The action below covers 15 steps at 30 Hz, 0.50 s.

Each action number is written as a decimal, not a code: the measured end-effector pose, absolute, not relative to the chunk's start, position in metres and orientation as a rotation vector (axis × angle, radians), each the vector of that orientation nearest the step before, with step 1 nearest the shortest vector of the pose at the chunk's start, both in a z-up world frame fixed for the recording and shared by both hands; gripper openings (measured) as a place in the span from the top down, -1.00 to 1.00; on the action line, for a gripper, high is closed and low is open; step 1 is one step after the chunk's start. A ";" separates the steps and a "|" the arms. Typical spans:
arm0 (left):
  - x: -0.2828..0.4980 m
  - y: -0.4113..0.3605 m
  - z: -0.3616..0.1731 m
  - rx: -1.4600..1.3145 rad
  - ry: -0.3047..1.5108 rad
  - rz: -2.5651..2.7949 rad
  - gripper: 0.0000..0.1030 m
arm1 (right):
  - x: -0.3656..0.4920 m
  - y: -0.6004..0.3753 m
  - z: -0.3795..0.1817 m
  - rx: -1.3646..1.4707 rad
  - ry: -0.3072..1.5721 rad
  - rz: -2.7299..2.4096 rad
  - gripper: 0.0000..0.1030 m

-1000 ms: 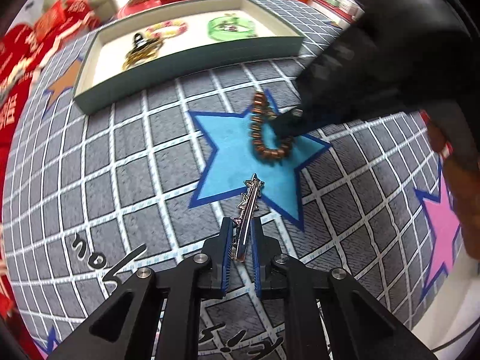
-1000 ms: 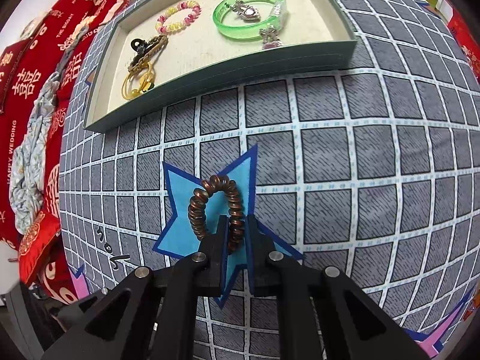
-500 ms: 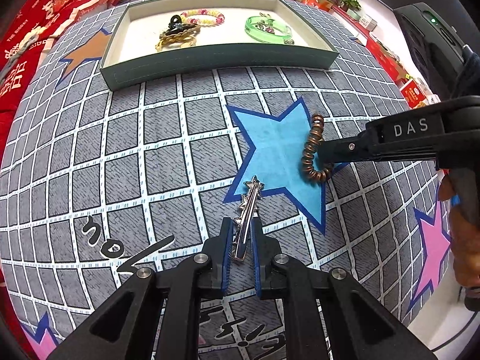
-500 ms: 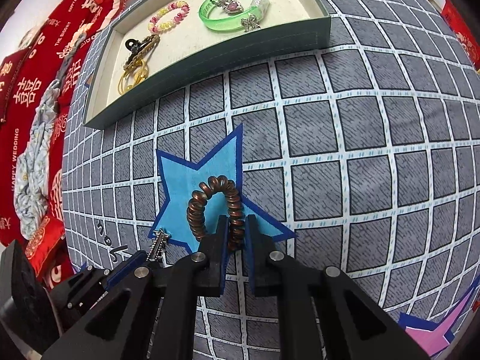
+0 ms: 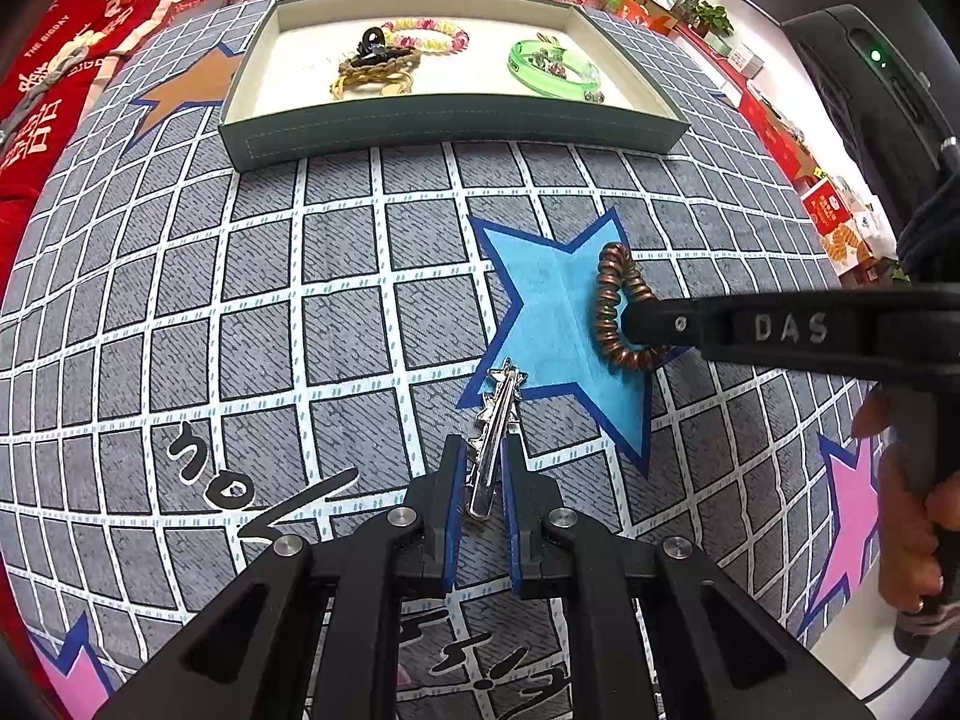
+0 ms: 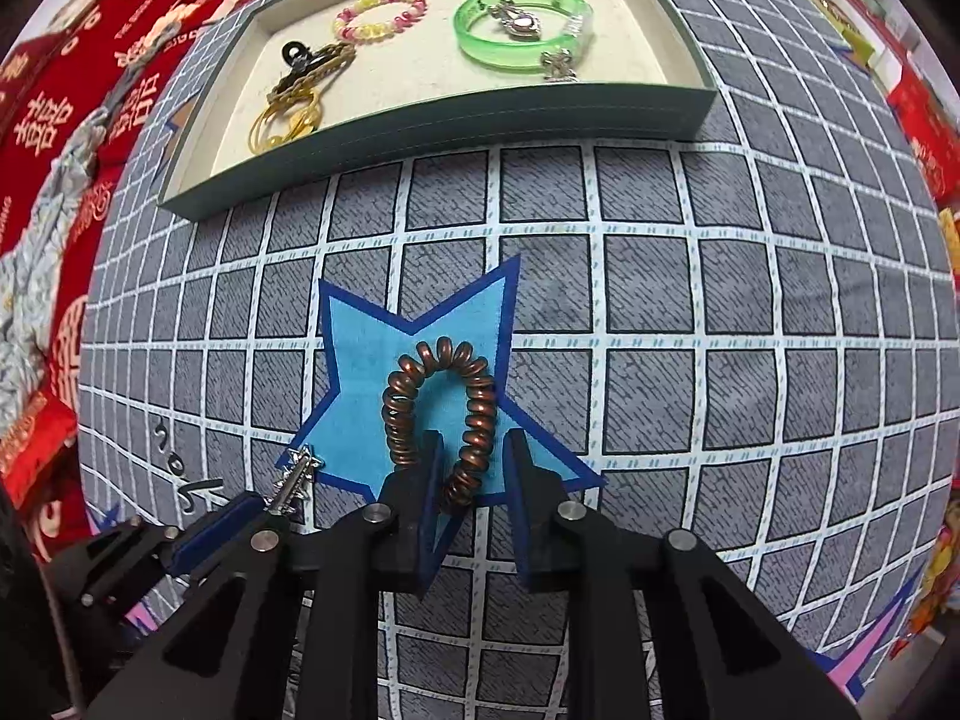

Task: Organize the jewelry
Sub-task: 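Carry the silver barrette and the brown coiled hair tie over the tray with both tools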

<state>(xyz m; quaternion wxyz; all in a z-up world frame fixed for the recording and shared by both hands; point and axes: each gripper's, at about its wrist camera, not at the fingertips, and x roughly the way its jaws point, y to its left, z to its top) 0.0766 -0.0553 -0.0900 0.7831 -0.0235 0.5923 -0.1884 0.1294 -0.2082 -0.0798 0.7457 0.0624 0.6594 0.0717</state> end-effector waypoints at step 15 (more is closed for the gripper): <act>0.072 -0.050 -0.071 0.057 1.227 -0.355 0.51 | 0.112 -0.206 -0.072 0.129 1.403 0.162 0.77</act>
